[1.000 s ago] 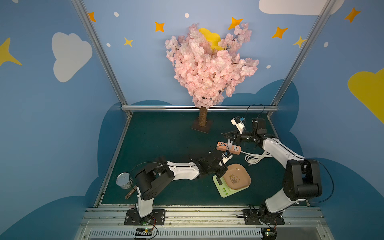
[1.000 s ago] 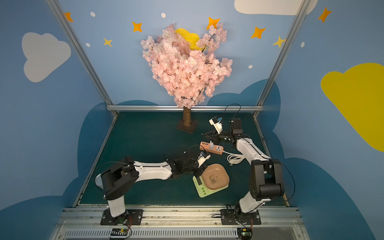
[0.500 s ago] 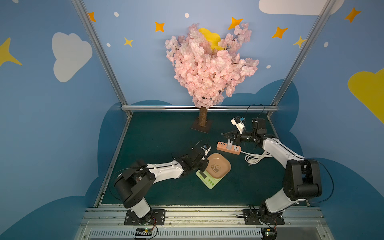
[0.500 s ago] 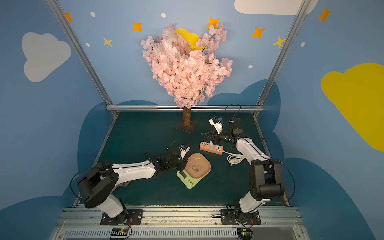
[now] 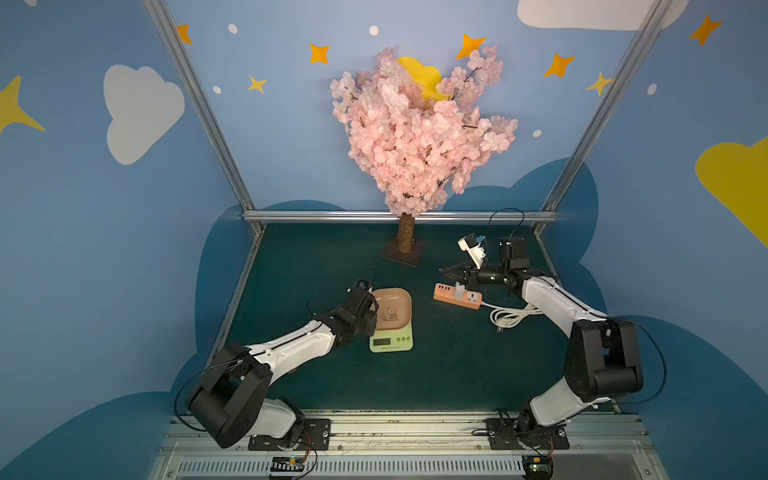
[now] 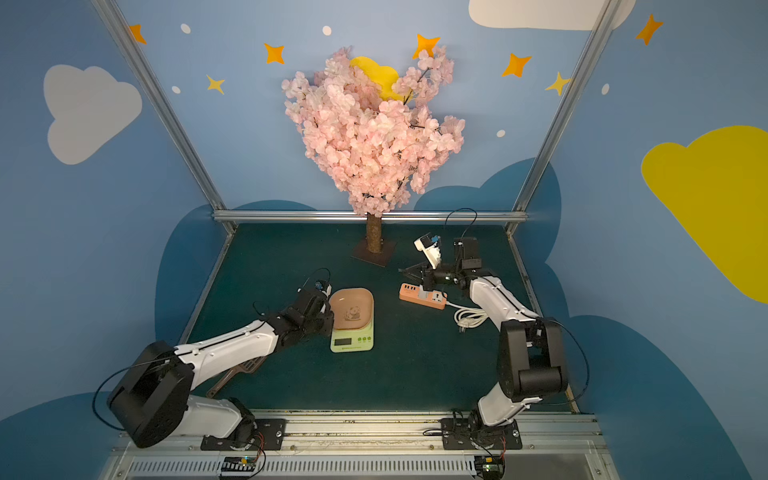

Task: Charge the electronic scale
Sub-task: Move the electronic scale to the center of the board, then pick up the electronic scale at the center of the board.

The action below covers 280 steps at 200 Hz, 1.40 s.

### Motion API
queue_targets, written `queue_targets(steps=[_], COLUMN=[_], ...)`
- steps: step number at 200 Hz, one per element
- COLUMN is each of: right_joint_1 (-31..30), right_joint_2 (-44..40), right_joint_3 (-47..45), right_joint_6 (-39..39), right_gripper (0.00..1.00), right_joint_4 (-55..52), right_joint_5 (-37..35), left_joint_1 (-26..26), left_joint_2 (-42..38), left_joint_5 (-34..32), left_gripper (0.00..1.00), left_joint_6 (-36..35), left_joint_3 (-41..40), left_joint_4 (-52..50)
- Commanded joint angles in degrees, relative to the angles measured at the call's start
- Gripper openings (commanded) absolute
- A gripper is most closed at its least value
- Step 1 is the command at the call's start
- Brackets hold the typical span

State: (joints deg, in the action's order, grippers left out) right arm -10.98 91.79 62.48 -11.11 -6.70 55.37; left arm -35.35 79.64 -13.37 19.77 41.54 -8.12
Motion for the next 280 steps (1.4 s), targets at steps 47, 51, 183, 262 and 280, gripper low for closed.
queue_targets(steps=[47, 51, 183, 262, 280], right_joint_1=[-1.7, -1.8, -3.1, -3.1, -2.9], right_joint_2=[1.3, 1.2, 1.2, 2.2, 2.6], right_joint_3=[0.1, 0.1, -0.2, -1.8, -1.7], right_joint_6=[2.8, 2.9, 15.3, 15.6, 16.0], right_gripper=[0.00, 0.00, 0.00, 0.00, 0.00], right_joint_4=[-1.5, -1.5, -4.3, -4.1, -4.0], right_joint_5=[1.3, 1.3, 2.2, 4.8, 5.3], left_joint_1=[4.5, 4.7, 6.4, 8.7, 10.4], left_joint_2=[0.5, 0.8, 10.8, 10.1, 9.6], left_joint_5=[6.0, 5.8, 10.4, 16.1, 19.7], left_gripper=[0.36, 0.38, 0.32, 0.04, 0.03], left_joint_6=[0.4, 0.7, 9.2, 10.5, 10.7], left_joint_3=[5.4, 5.9, 11.1, 11.3, 10.9], left_joint_4=[-5.7, -6.2, -6.9, 0.1, 3.5])
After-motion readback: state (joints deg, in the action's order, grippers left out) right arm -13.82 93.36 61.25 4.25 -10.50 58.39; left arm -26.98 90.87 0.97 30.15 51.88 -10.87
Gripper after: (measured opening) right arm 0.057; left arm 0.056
